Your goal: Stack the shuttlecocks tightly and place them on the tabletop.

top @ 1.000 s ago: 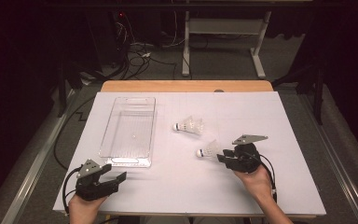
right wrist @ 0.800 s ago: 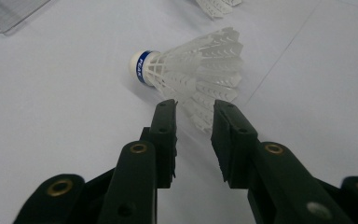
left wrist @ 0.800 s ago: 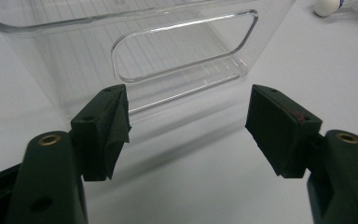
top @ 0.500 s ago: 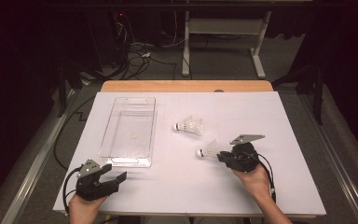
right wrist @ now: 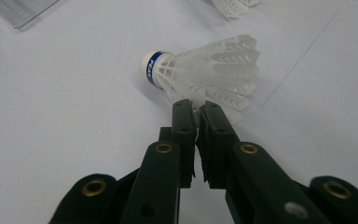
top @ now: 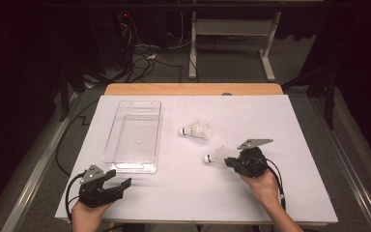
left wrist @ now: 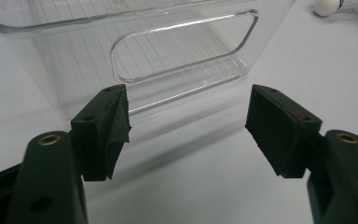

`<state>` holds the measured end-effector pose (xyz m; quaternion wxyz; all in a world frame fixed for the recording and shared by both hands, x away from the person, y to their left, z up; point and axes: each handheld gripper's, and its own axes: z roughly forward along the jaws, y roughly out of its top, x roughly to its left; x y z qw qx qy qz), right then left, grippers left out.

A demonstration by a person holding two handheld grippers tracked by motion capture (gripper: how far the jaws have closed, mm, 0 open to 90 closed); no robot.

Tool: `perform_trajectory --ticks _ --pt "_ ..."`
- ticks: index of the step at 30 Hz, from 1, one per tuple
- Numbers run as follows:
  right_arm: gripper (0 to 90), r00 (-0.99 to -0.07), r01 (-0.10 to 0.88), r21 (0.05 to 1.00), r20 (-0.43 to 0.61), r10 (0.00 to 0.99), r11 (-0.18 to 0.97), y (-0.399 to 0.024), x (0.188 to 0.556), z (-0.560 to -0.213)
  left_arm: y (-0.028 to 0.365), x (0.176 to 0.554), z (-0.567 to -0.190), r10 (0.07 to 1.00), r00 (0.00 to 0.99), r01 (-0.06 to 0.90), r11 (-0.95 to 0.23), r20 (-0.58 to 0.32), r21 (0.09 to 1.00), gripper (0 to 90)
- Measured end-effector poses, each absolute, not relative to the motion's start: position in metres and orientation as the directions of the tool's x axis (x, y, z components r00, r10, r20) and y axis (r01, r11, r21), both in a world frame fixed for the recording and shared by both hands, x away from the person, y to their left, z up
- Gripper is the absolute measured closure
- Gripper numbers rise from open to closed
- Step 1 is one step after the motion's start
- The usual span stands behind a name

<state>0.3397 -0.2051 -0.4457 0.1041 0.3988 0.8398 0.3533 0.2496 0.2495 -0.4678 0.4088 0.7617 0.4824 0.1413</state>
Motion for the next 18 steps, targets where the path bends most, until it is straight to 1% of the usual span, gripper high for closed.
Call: perform_trajectory --ticks 7,18 --pt "89.8 -0.666 0.6 0.673 0.122 0.736 0.432 -0.205 0.3402 -0.4453 0.2497 0.2492 -0.4677 0.851 0.492 0.621 -0.196 -0.183 0.759 31.0" --pt "90.0 -0.681 0.595 0.663 0.116 0.723 0.455 -0.2008 0.3373 -0.4425 0.2498 0.2485 -0.4675 0.852 0.492 0.618 -0.197 -0.18 0.761 31.0"
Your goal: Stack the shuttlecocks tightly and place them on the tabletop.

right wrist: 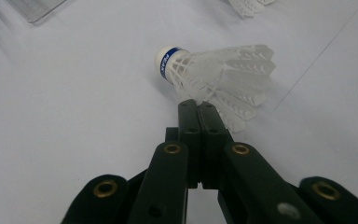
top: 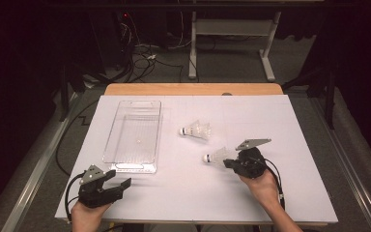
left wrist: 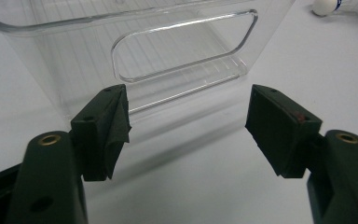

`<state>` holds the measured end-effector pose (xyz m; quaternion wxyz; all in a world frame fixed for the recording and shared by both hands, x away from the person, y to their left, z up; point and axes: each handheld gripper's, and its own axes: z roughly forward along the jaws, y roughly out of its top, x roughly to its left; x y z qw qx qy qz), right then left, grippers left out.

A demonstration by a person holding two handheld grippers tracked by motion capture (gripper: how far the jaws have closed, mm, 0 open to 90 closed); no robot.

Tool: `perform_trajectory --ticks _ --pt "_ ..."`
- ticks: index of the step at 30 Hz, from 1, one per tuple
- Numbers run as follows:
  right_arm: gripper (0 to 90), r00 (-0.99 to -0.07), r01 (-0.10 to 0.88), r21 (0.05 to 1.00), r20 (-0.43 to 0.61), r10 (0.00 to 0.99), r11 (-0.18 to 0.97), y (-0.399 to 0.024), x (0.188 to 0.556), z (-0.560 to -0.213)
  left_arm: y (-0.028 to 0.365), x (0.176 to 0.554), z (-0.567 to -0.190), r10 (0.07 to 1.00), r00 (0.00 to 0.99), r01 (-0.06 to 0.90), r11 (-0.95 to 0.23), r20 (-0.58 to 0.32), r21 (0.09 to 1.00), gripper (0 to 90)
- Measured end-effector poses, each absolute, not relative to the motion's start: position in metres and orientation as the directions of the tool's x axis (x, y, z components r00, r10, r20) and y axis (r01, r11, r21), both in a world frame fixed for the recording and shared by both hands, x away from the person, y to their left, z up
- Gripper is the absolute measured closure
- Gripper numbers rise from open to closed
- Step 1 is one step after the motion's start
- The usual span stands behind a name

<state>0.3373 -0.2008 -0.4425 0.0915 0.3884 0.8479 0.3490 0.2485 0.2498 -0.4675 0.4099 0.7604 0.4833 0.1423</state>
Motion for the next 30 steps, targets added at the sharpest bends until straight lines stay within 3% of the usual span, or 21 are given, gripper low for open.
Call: perform_trajectory --ticks 30 --pt "90.0 -0.663 0.586 0.693 0.113 0.74 0.419 -0.211 0.349 -0.423 0.249 0.249 -0.468 0.852 0.492 0.62 -0.199 -0.179 0.759 31.1"
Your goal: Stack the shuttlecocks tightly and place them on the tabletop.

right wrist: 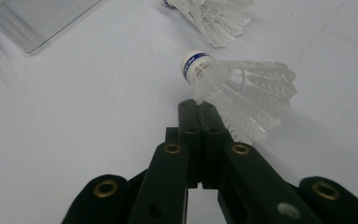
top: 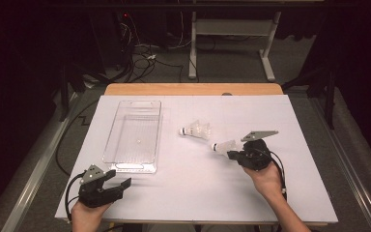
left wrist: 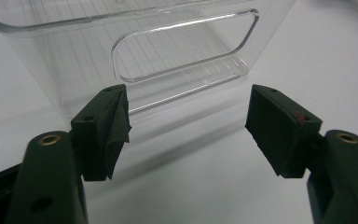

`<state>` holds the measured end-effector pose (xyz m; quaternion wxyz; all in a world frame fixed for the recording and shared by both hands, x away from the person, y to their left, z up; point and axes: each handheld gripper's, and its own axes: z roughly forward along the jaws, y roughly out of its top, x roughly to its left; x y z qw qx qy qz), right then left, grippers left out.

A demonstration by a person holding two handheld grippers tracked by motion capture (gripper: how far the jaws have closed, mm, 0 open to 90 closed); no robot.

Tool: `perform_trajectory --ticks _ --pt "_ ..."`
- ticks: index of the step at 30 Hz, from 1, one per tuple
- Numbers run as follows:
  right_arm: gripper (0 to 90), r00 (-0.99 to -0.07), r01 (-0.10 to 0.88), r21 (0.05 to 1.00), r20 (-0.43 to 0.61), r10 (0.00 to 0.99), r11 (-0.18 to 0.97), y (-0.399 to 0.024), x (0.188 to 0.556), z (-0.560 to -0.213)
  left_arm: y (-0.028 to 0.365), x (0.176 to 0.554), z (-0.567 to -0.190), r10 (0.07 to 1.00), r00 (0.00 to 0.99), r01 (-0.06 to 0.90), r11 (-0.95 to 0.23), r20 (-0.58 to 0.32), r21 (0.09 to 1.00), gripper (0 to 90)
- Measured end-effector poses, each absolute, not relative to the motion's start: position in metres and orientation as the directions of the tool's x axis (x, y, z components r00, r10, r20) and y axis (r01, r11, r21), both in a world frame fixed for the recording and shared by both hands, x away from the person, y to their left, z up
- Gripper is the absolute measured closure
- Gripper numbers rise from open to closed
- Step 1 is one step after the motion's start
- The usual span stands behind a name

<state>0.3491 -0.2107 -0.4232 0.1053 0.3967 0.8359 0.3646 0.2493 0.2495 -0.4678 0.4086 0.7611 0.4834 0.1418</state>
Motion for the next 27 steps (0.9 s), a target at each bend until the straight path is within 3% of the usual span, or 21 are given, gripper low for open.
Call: perform_trajectory --ticks 27 --pt "90.0 -0.628 0.611 0.691 0.125 0.768 0.387 -0.213 0.375 -0.415 0.25 0.25 -0.468 0.85 0.496 0.621 -0.204 -0.178 0.757 31.0"
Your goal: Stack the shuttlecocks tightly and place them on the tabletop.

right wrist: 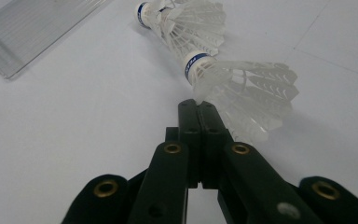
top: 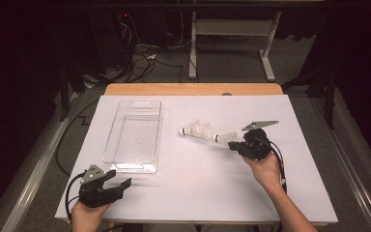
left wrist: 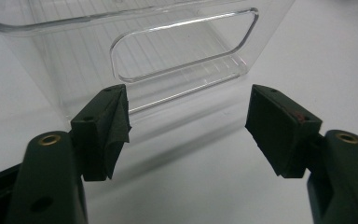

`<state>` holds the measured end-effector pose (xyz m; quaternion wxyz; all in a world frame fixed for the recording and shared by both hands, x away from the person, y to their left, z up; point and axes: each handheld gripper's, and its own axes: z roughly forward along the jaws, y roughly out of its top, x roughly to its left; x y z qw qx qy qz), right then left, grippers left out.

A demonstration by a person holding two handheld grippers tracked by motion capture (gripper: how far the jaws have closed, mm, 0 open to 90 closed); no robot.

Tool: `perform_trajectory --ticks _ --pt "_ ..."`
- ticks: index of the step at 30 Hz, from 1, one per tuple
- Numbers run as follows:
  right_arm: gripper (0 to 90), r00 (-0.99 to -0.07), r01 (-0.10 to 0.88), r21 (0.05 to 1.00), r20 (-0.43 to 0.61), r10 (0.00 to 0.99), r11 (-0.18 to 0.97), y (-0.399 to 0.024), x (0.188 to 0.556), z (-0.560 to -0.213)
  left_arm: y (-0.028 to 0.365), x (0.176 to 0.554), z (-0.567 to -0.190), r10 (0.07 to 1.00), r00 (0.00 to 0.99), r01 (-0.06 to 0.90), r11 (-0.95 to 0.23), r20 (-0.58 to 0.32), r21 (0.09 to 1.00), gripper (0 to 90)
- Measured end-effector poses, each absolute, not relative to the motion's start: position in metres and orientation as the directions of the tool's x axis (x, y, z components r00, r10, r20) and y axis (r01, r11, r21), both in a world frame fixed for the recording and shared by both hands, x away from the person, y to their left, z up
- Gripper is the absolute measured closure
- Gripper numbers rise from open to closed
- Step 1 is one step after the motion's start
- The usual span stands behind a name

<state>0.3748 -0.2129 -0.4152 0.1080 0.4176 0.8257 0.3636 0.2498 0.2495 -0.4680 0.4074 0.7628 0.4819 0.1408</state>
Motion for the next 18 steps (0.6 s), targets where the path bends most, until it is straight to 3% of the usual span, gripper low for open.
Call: perform_trajectory --ticks 18 --pt "90.0 -0.624 0.617 0.682 0.119 0.773 0.393 -0.199 0.394 -0.414 0.249 0.25 -0.468 0.849 0.5 0.618 -0.211 -0.172 0.758 31.0"
